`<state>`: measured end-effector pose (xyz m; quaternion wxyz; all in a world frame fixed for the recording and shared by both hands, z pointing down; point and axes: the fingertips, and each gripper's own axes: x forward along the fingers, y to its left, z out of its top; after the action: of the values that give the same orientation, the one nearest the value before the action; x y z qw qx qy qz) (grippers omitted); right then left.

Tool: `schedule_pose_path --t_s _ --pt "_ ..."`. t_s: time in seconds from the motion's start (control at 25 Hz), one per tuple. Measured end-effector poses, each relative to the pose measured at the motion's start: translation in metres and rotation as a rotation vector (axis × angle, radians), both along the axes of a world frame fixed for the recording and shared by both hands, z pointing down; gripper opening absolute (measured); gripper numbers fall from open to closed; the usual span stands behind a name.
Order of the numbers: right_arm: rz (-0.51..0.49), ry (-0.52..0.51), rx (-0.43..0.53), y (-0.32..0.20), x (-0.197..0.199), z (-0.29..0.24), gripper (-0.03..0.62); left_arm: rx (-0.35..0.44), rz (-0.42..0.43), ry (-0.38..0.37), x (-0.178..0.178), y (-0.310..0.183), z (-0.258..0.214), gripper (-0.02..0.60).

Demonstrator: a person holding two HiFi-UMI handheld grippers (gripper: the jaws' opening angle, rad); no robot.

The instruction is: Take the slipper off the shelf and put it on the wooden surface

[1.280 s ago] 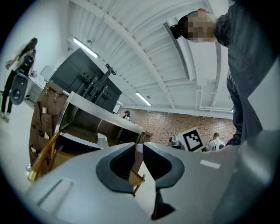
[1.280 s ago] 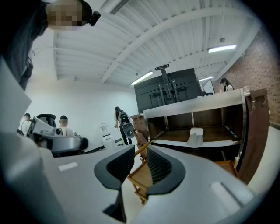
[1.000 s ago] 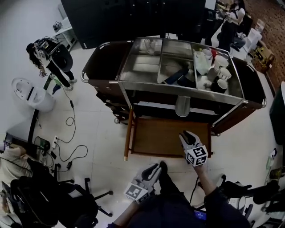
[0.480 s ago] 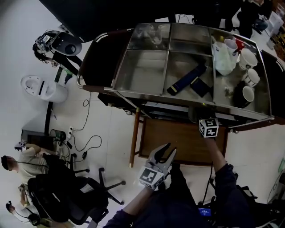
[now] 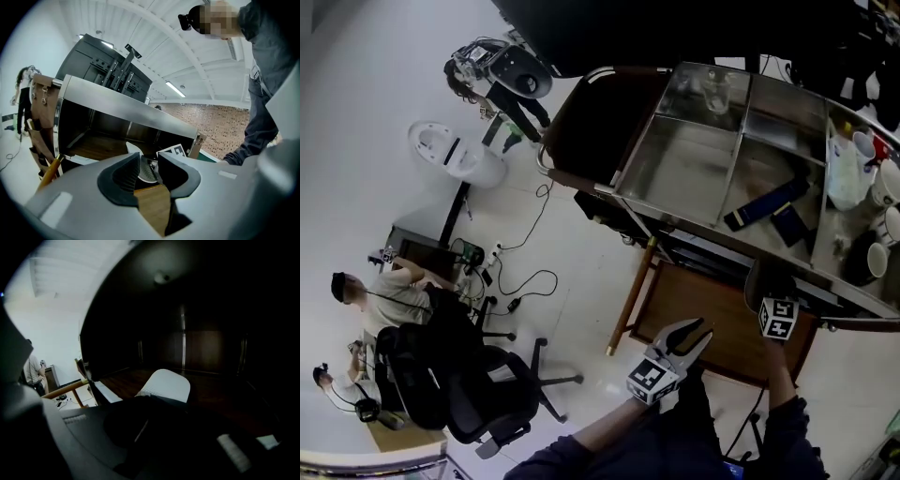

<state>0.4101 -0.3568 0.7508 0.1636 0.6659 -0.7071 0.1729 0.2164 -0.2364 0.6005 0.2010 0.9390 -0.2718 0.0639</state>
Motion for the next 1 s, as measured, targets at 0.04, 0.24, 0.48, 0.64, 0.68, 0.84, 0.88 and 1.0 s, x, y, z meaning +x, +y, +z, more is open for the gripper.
schedule_pose_path --t_s 0.04,0.24,0.48,0.64,0.68,0.84,0.88,1.0 --pt "-0.017 -0.003 0.012 0.014 -0.014 -0.005 0.004 -0.006 -0.002 0.003 -0.002 0.002 -0.001 0.129" --pt "-0.098 -0.012 0.015 0.098 -0.1 -0.004 0.003 -0.004 -0.01 0.005 -0.02 0.018 -0.006 0.129" --pt "-0.138 -0.044 -0.17 0.162 -0.164 0.077 0.003 -0.015 -0.053 -0.01 -0.054 0.044 -0.005 0.127" --pt "-0.137 -0.101 -0.299 0.164 -0.179 0.121 0.04 -0.031 -0.087 -0.014 -0.078 0.064 -0.007 0.127" --pt "-0.14 -0.105 -0.304 0.162 -0.18 0.121 0.05 -0.038 -0.095 -0.014 -0.083 0.07 -0.009 0.127" --pt "-0.14 -0.115 -0.237 0.168 -0.185 0.099 0.078 -0.037 -0.12 -0.016 -0.107 0.091 -0.006 0.127" --pt "-0.141 -0.121 -0.206 0.172 -0.187 0.088 0.078 -0.024 -0.122 -0.011 -0.112 0.096 -0.007 0.127" --pt "-0.172 -0.138 -0.103 0.19 -0.201 0.045 0.078 0.006 -0.12 0.016 -0.123 0.11 -0.014 0.127"
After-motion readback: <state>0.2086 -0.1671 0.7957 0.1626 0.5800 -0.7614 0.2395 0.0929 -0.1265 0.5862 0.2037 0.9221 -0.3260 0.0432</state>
